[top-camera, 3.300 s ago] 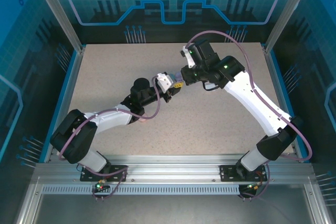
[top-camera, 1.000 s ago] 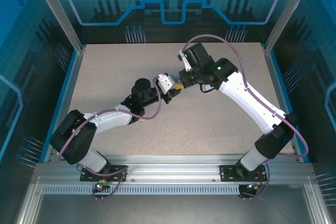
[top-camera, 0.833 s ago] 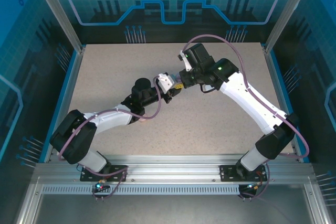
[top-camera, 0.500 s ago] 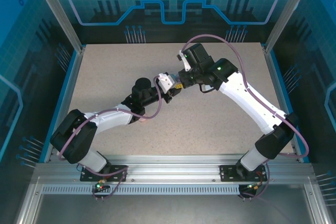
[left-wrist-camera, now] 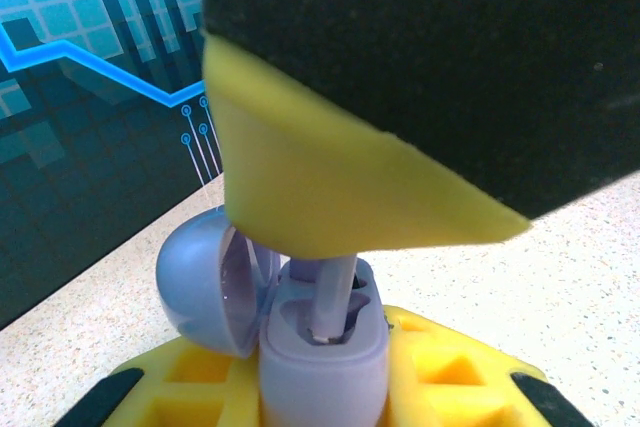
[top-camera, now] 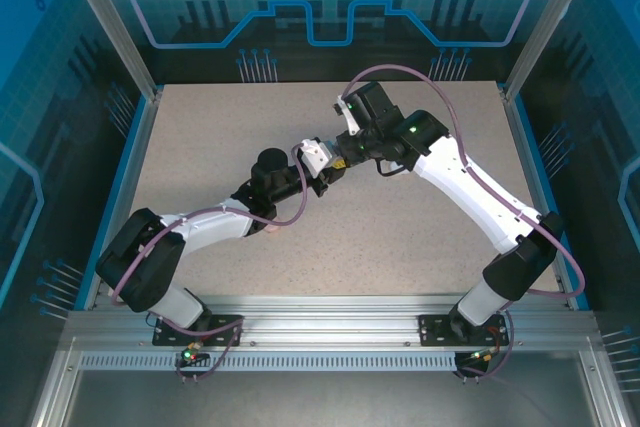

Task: Insert wireless bluetooth earbuds into charging case

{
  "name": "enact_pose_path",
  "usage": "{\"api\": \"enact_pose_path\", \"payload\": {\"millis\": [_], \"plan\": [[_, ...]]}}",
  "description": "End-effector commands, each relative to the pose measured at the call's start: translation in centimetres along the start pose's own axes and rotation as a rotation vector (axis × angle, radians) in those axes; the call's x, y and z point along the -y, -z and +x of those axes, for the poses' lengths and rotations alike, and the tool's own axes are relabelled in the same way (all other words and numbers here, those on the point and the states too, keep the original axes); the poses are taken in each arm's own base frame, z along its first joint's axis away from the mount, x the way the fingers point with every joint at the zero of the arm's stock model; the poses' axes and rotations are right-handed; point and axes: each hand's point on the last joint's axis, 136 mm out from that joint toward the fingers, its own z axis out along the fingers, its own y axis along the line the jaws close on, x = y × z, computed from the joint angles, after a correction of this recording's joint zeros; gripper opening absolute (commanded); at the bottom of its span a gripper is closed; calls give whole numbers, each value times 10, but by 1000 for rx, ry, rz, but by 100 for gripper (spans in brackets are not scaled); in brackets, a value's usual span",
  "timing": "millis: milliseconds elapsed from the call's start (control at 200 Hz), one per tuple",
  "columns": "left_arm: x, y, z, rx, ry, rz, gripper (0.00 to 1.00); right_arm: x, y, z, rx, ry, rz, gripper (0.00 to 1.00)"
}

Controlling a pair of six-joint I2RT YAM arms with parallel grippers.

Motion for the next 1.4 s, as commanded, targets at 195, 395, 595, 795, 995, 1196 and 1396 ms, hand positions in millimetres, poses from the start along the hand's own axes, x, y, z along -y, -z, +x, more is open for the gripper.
{"api": "enact_pose_path", "payload": {"millis": [195, 395, 595, 795, 995, 1196, 1396], "plan": [[-1, 1, -47, 144, -42, -2, 0, -2, 18, -7, 25, 16, -1, 10], [-1, 1, -46, 143, -39, 1, 0, 1, 28, -11, 50, 11, 6, 10], [0, 1, -44, 137, -36, 7, 0, 5, 33, -12, 64, 7, 15, 10], [2, 0, -42, 134, -32, 11, 0, 8, 34, -13, 69, 3, 22, 10], [2, 1, -44, 138, -33, 9, 0, 14, 27, -10, 53, 4, 39, 9], [2, 1, -46, 142, -35, 8, 0, 14, 17, -5, 28, 7, 40, 9], [2, 0, -47, 145, -37, 7, 0, 9, 11, 1, 4, 9, 17, 9]]}}
